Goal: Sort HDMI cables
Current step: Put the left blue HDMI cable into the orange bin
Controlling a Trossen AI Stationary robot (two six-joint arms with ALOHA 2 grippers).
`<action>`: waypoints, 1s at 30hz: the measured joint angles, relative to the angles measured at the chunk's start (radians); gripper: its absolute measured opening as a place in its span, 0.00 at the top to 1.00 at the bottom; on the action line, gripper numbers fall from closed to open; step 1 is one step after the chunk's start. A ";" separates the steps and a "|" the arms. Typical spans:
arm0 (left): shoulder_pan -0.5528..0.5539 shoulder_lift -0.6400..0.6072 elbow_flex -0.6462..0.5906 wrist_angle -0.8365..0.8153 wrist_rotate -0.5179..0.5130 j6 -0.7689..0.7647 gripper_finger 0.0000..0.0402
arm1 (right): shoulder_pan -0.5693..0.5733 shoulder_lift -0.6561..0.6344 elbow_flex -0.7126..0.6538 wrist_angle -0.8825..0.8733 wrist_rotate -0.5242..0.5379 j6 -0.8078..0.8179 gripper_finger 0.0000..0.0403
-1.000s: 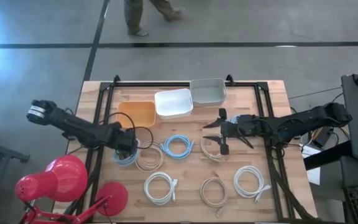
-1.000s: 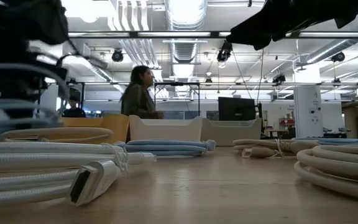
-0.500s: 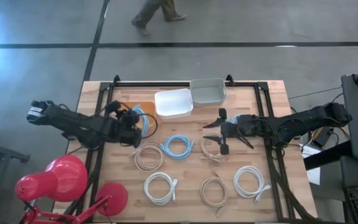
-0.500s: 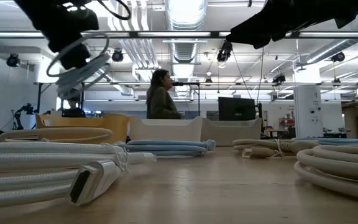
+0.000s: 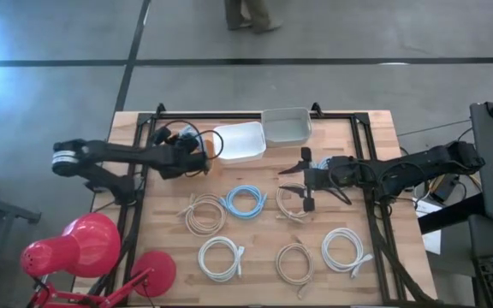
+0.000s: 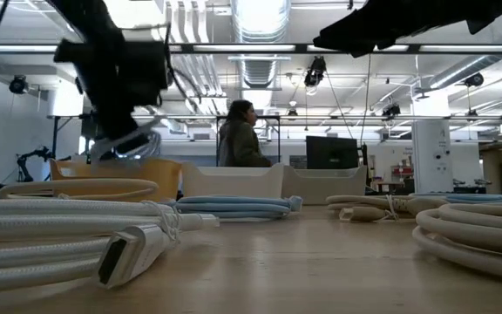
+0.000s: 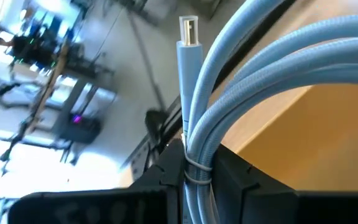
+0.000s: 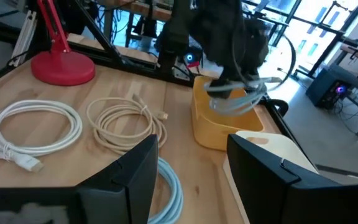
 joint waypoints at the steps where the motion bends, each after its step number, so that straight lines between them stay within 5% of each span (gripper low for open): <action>1: 0.013 0.017 -0.011 0.002 0.001 -0.002 0.87 | 0.000 0.000 0.001 -0.002 0.000 0.000 0.54; 15: 0.050 0.169 -0.042 0.045 0.009 0.003 0.69 | 0.000 0.003 0.001 -0.004 0.000 0.008 0.54; 30: 0.050 0.020 0.072 -0.090 0.087 0.062 0.52 | 0.000 0.088 0.004 -0.005 -0.001 0.058 0.54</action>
